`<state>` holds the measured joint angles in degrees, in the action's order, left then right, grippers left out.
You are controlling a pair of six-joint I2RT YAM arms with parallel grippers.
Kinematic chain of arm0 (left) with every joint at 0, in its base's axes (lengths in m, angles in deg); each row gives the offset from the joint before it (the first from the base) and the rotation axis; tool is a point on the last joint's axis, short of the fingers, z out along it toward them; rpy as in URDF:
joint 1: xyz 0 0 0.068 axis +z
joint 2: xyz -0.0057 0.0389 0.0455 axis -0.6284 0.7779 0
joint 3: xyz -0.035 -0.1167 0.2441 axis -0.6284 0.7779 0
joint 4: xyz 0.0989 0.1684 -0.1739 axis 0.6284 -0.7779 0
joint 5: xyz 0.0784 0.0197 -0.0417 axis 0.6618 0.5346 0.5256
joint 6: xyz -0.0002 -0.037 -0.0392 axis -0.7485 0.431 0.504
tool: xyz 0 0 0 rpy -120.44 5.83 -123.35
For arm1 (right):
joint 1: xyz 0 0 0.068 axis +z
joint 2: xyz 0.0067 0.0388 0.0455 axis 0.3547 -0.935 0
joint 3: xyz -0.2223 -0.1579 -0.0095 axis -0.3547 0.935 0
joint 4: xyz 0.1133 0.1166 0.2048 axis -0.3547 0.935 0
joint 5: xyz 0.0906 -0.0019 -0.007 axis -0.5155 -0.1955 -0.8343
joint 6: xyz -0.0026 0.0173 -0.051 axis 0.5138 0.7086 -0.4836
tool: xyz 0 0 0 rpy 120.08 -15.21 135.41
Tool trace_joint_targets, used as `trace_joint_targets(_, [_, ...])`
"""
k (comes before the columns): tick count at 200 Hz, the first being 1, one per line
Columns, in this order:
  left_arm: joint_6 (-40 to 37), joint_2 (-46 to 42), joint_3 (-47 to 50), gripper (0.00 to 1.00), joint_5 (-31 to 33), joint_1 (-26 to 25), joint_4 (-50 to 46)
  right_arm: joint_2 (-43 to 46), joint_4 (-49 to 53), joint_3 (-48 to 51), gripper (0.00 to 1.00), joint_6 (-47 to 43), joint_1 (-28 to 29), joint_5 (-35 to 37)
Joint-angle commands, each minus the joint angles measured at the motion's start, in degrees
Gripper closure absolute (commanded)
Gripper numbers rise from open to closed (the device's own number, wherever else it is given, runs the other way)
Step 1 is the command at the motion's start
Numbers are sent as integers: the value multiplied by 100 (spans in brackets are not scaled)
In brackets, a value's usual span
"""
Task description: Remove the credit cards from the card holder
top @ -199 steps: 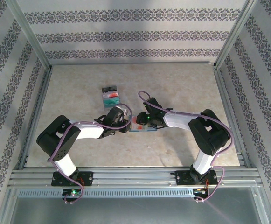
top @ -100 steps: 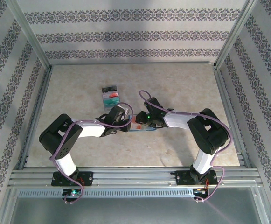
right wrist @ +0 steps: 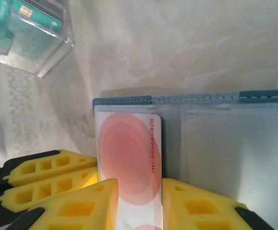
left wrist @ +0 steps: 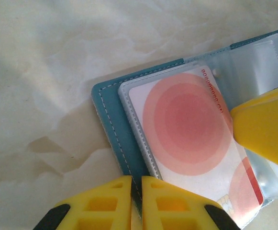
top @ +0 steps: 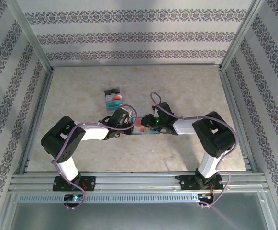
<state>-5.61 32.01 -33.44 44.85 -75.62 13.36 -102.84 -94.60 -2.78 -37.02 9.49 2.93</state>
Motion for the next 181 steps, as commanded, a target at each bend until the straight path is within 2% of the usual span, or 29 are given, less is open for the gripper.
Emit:
trace_joint_targets(1, [-8, 228, -117, 88, -316, -78, -168, 23, -971, 195, 71, 296, -42, -521])
trace_joint_targets(83, [-18, 251, -172, 88, -374, -75, -214, -127, -1475, 318, 71, 320, -60, -1040])
trace_joint_targets(139, [-52, 242, -224, 88, -419, -84, -265, -483, -1574, 215, 60, 348, 55, -1067])
trace_joint_targets(181, [-35, 171, -184, 88, -308, -84, -347, -640, -2003, 212, 66, 559, -20, -1267])
